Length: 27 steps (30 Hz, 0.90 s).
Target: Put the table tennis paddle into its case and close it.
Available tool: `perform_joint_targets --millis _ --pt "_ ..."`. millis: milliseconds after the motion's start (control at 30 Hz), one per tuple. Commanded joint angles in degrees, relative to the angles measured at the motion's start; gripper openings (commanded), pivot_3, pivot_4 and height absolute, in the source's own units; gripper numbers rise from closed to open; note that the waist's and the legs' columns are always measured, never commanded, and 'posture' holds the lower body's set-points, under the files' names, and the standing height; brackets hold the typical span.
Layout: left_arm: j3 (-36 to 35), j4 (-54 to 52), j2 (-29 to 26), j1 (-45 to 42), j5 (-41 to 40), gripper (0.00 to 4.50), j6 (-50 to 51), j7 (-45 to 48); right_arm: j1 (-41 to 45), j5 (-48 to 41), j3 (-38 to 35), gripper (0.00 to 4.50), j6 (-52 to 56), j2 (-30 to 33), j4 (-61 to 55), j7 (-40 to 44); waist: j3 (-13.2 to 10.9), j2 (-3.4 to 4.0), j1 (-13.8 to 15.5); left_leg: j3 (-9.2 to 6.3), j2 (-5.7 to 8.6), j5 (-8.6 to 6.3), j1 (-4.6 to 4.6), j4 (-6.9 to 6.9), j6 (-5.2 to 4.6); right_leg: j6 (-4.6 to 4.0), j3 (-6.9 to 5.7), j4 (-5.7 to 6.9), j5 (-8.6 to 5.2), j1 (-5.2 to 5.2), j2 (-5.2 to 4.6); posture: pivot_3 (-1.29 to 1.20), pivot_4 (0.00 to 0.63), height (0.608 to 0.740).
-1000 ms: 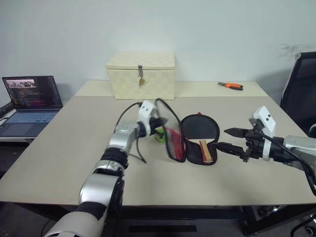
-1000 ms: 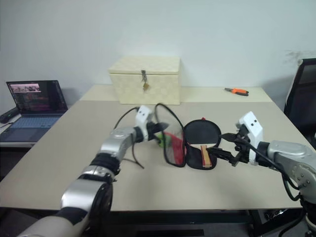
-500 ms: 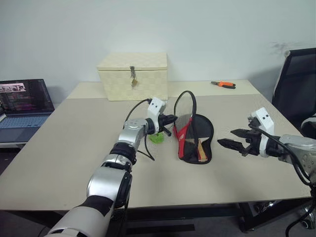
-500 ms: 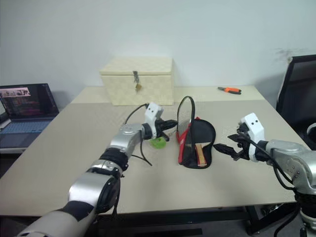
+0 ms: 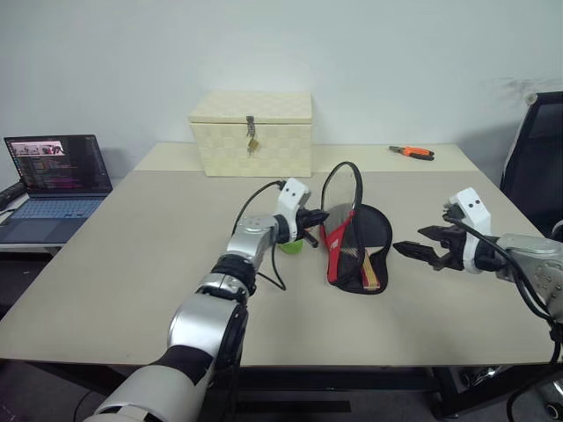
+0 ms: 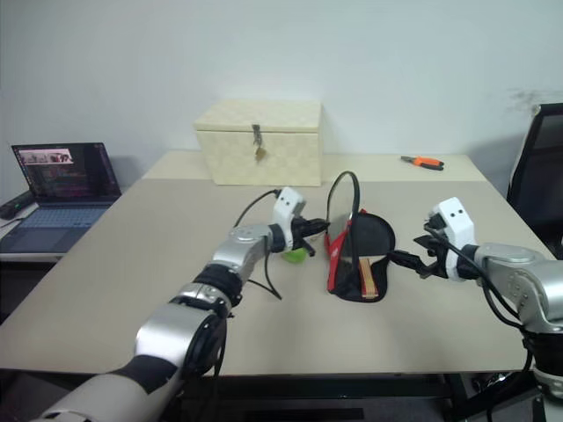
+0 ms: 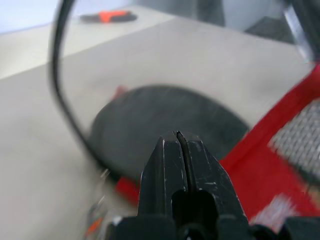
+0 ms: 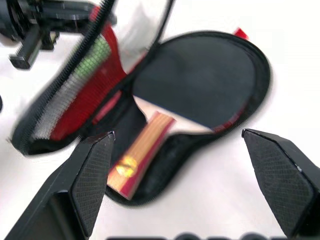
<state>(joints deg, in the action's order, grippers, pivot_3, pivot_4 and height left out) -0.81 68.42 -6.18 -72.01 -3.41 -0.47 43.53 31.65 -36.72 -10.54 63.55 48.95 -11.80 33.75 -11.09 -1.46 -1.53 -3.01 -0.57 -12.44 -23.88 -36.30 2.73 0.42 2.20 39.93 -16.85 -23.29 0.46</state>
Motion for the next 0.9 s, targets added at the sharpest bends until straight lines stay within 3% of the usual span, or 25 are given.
perform_joint_targets --millis 33,200,400,500,700,800,900 --pt "-0.4 1.8 2.0 -3.1 0.6 0.06 -2.1 -1.6 -1.3 -1.7 -4.3 4.50 1.6 1.9 -4.3 0.6 0.0 0.00 -0.2 0.00 -0.01 0.00 0.00 0.00 0.00 0.00 0.00 0.00 0.00 0.00 0.00 0.00 0.150 0.740" --pt "-1.0 2.7 2.2 -3.8 0.5 0.06 -2.7 -1.4 -2.1 -2.7 -5.2 4.50 3.0 1.7 -5.7 0.3 0.0 0.00 -0.8 0.09 -0.05 0.00 0.12 0.01 0.00 0.00 0.08 0.10 0.00 0.00 0.07 0.00 0.150 0.740" --pt "-1.8 2.1 -0.4 -2.6 0.1 0.06 -3.1 -1.4 -0.9 -3.3 -3.8 4.50 2.6 0.2 -4.5 0.4 0.0 0.00 -0.8 0.09 -0.05 0.00 0.12 0.00 0.00 0.00 0.08 0.10 0.00 0.00 0.07 0.00 0.150 0.740" --pt "-4.2 -1.2 -3.3 -0.6 -2.7 0.06 -2.1 2.8 0.9 -2.2 -1.6 4.50 0.9 -2.1 -1.6 0.3 0.0 0.01 -0.8 0.09 -0.04 0.00 0.10 0.00 0.00 0.01 0.07 0.08 0.01 0.00 0.05 0.00 0.150 0.740" --pt "-6.9 -27.0 -13.1 13.1 -12.5 0.06 11.0 17.8 5.8 5.3 5.3 4.50 -6.5 -8.7 12.1 -1.0 0.0 0.05 -1.9 0.11 -0.17 0.02 0.22 0.07 0.03 -0.02 0.12 0.15 0.01 0.00 0.08 0.00 0.150 0.740" --pt "-8.2 -42.4 -17.7 20.5 -18.0 0.06 20.8 19.2 8.5 9.2 7.7 4.50 -10.1 -11.9 19.9 -1.4 0.0 0.04 -1.8 0.03 -0.32 0.07 0.17 0.03 0.10 -0.03 0.20 0.14 0.01 -0.01 0.04 0.00 0.150 0.740" --pt "-9.3 -50.5 -20.2 24.6 -20.0 0.06 25.4 16.5 10.9 12.2 9.0 4.50 -13.6 -14.5 26.0 -1.4 0.0 0.04 -1.4 -0.08 -0.41 0.05 0.09 -0.09 0.08 -0.03 0.18 0.16 0.01 0.00 -0.05 0.00 0.150 0.740"
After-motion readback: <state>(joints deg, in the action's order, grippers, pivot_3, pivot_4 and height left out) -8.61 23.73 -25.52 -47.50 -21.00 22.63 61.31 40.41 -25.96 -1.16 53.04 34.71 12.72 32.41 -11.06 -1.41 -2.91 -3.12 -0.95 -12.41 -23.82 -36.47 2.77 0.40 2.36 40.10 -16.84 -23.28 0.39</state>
